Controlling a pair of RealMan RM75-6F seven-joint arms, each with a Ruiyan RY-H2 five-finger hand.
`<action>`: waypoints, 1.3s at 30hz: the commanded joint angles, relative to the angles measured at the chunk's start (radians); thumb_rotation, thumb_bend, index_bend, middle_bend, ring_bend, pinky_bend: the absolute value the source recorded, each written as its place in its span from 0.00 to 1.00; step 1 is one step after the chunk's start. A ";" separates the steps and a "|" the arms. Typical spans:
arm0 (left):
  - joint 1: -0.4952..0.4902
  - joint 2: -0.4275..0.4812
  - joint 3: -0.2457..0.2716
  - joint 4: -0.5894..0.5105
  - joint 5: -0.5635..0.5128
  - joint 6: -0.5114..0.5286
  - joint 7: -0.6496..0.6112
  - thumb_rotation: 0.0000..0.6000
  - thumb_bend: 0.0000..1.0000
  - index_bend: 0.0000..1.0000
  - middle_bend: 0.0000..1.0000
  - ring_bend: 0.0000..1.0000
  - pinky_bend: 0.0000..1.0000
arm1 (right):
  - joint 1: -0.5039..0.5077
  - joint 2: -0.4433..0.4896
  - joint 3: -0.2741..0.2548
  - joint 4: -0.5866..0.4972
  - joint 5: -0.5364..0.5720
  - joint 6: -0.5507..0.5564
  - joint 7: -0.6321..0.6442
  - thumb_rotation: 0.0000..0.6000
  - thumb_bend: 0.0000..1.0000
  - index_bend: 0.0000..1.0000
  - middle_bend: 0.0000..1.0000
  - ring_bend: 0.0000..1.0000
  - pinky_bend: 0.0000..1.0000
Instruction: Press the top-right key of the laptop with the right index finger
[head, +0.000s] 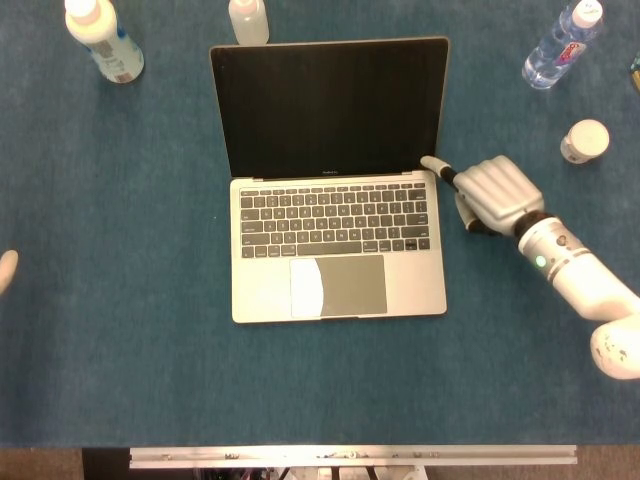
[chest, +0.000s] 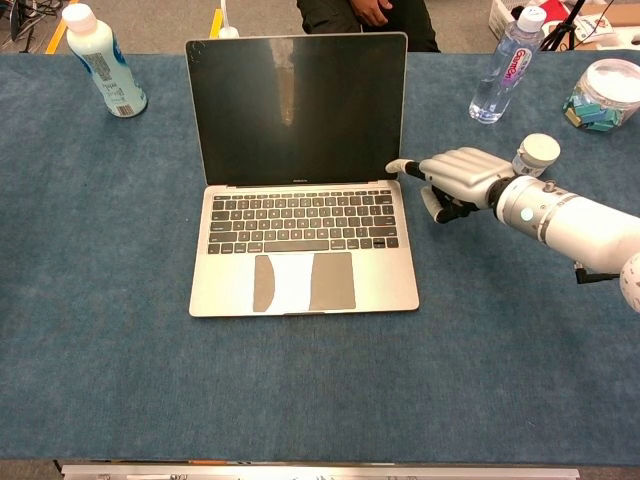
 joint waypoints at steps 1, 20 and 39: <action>0.001 0.002 0.000 -0.003 0.001 0.002 -0.004 1.00 0.25 0.19 0.14 0.09 0.08 | -0.004 0.011 -0.004 -0.022 -0.008 0.008 0.003 1.00 0.79 0.09 1.00 1.00 0.79; 0.006 0.014 0.002 -0.023 -0.001 0.004 -0.012 1.00 0.25 0.19 0.14 0.09 0.08 | 0.012 -0.007 -0.001 0.002 0.012 0.001 -0.006 1.00 0.79 0.09 1.00 1.00 0.79; 0.005 0.019 0.003 -0.021 -0.006 -0.005 -0.018 1.00 0.25 0.19 0.14 0.09 0.08 | -0.103 0.153 -0.055 -0.228 -0.141 0.226 0.005 1.00 0.78 0.09 0.96 0.97 0.79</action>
